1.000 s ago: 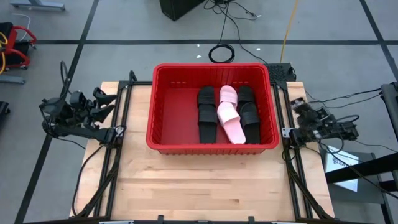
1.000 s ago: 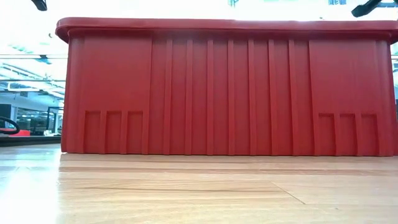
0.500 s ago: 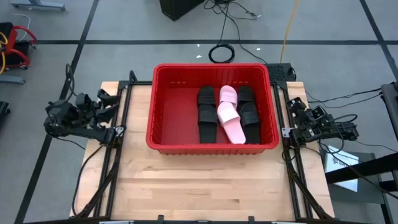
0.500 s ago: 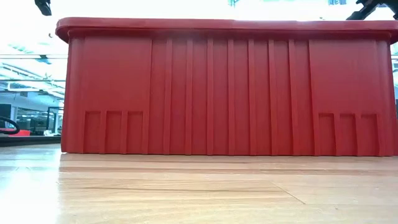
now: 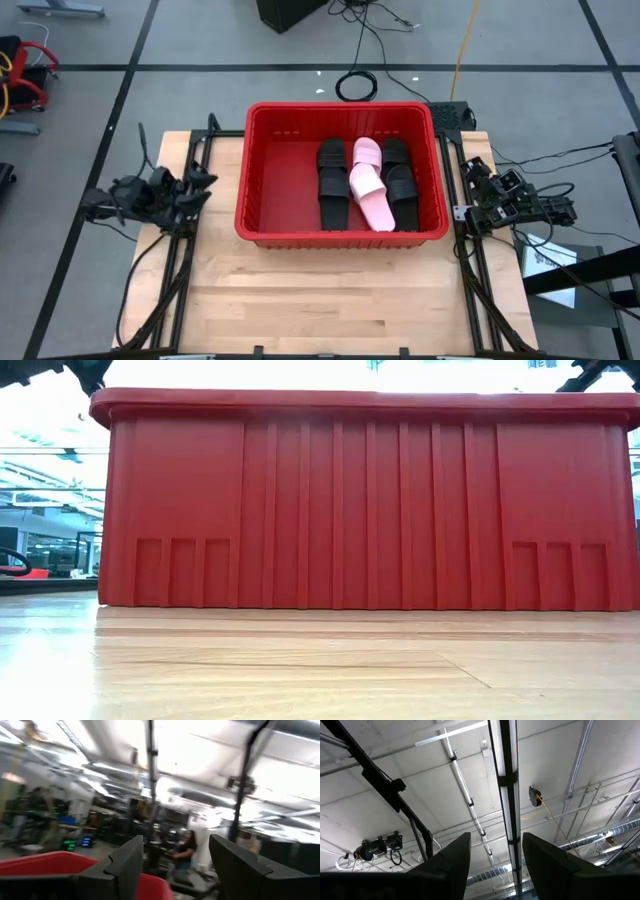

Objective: Pick and place slides into bin
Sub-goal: Return to Home Position

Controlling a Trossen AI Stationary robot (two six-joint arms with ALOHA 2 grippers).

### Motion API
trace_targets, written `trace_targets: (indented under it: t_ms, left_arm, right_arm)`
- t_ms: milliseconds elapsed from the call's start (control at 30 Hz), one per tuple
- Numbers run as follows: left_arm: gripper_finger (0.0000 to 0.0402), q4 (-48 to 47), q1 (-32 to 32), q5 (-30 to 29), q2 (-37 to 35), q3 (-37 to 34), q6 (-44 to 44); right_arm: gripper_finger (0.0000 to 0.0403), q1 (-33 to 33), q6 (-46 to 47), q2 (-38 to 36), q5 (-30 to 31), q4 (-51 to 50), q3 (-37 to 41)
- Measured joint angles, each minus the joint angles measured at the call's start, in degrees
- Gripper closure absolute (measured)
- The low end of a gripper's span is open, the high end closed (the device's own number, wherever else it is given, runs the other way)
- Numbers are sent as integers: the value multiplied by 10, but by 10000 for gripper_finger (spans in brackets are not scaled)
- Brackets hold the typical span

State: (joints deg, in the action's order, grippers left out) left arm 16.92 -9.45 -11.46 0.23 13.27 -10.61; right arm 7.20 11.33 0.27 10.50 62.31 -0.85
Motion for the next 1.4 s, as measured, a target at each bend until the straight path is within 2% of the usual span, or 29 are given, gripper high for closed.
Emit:
trace_targets:
  t_ms: [133,467,667,833,967,1133,1233,1400]
  left_arm:
    - [174,45,0,47,0,-37,-1]
    - [174,65,0,46,0,-125,-66]
    - [174,61,-1,42,0,-127,-64]
    - [174,28,-1,40,1,-127,-65]
    - [174,-15,-1,43,1,-127,-105]
    - [174,-30,-1,76,1,-126,-140]
    - [174,-31,-1,98,1,-126,-136]
    - [174,-34,-1,101,1,-126,-129]
  right_arm:
    - [234,0,0,0,0,0,0]
    - [234,0,0,0,0,0,0]
    - [234,0,-2,0,1,-22,1]
    - [234,0,-12,0,0,-104,1]
    - [234,0,-15,0,0,-214,1]
    - [234,0,-16,0,0,-343,0]
    - [234,0,-15,0,1,-391,0]
    - [234,0,-24,-1,22,-435,0]
